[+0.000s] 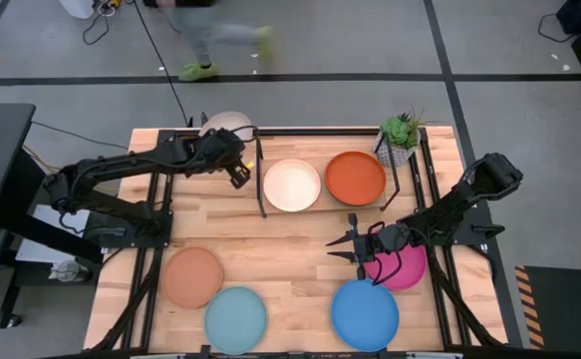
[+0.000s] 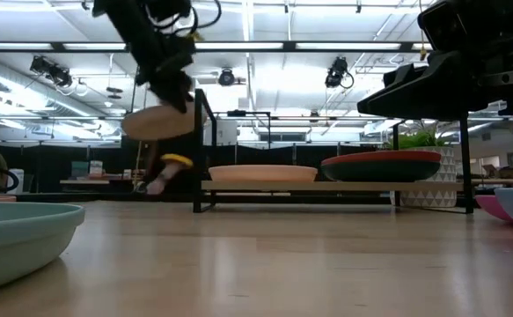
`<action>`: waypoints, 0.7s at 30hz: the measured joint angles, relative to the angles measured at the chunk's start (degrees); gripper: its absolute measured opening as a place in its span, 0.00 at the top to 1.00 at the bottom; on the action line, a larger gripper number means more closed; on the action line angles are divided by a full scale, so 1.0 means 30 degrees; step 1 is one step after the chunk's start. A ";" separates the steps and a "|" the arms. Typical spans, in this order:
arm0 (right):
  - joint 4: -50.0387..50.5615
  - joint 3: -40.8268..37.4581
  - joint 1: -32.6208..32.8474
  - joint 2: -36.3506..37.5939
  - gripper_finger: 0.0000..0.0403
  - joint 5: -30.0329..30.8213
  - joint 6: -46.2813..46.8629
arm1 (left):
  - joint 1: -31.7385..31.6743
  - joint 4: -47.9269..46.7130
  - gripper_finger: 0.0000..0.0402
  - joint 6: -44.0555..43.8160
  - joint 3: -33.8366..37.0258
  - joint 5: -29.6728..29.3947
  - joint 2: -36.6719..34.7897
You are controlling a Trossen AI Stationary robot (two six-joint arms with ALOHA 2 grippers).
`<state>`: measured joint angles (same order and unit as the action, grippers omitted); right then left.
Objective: Place and stack plates onto a shelf
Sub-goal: Stack the gray plate on top of the light pink plate on the shelf
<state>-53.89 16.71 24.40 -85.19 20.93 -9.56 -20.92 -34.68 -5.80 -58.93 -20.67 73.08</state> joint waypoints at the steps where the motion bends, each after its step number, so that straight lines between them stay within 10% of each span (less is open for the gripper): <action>1: 0.0000 0.0000 0.0000 0.0000 0.74 0.0000 -0.0005 | 0.0026 -0.0145 0.97 0.0117 -0.0406 -0.0022 0.0000; 21: -0.0156 0.0000 0.0003 0.0000 0.74 0.0015 -0.0219 | 0.2108 -0.0573 0.97 0.1857 -0.6179 0.1009 0.3753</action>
<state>-54.35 16.71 24.41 -85.19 20.97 -10.22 -14.60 -36.40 -0.23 -77.47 -17.64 84.34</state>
